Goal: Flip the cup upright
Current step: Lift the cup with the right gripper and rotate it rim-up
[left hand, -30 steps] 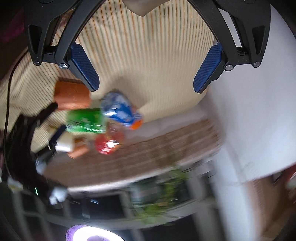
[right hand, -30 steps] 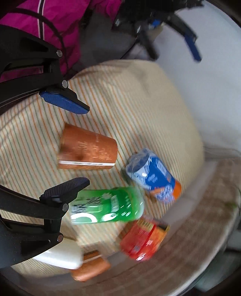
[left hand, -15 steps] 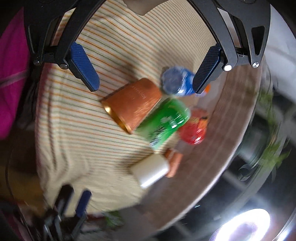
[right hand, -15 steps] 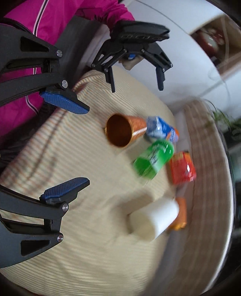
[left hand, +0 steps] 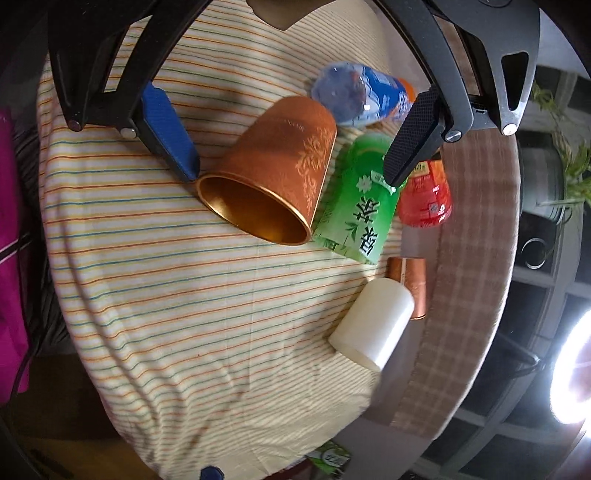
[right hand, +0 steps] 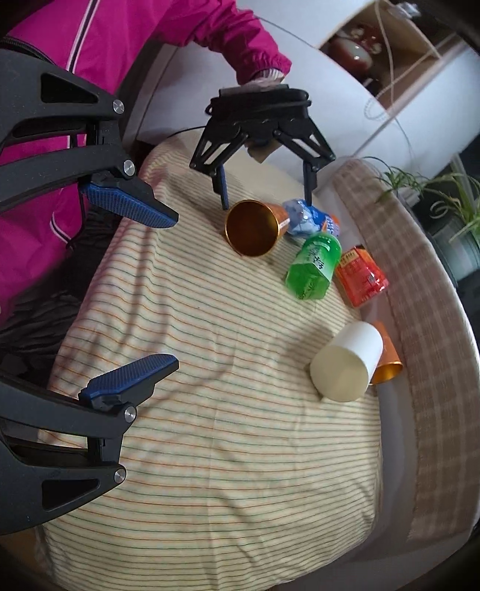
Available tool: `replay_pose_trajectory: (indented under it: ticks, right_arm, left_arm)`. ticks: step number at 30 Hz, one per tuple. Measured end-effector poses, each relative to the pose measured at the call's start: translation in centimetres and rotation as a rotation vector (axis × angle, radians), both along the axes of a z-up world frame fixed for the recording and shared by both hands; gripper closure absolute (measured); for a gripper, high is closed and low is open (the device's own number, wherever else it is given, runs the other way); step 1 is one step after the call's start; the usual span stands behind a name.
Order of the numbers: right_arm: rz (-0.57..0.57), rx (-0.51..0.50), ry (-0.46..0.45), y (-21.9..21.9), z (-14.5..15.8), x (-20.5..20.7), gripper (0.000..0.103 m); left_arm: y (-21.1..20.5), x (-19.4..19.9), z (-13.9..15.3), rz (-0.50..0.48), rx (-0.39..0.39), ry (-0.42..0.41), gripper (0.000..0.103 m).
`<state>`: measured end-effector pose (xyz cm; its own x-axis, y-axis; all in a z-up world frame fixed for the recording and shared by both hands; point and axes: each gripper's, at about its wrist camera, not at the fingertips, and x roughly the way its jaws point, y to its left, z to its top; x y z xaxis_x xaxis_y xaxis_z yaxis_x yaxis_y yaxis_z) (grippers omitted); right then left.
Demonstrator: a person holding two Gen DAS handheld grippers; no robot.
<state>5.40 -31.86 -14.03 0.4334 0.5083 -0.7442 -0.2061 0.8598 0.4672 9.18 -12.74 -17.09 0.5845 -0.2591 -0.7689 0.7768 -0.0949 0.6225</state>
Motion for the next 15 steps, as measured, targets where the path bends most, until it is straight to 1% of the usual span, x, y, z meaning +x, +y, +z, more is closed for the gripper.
replay_pose_trajectory:
  ticks: [5,7,8,9,12,15]
  right_arm:
    - [-0.008,0.009,-0.001,-0.2,-0.1,0.0,0.032]
    - [-0.014,0.020,0.003,-0.3,-0.1,0.0,0.032]
    - [-0.017,0.022,0.005,-0.4,-0.1,0.1,0.032]
    - [-0.021,0.024,0.007,-0.5,-0.1,0.1,0.032]
    - [-0.034,0.030,0.010,-0.7,-0.2,0.0,0.032]
    - [-0.043,0.038,0.014,-0.9,-0.3,0.0,0.032]
  left_arm:
    - [-0.4,0.9,-0.9,-0.009,0.034,0.038,0.011]
    - [-0.4,1.3,-1.4,-0.007,0.050,0.055,0.019]
    - [-0.4,1.5,-1.6,-0.004,0.055,0.067,0.025]
    - [-0.4,1.5,-1.7,-0.001,0.058,0.072,0.027]
    - [-0.4,1.7,-1.8,0.001,0.045,0.077,0.028]
    - [-0.6,2.1,-1.5,0.029,0.010,0.101,0.029]
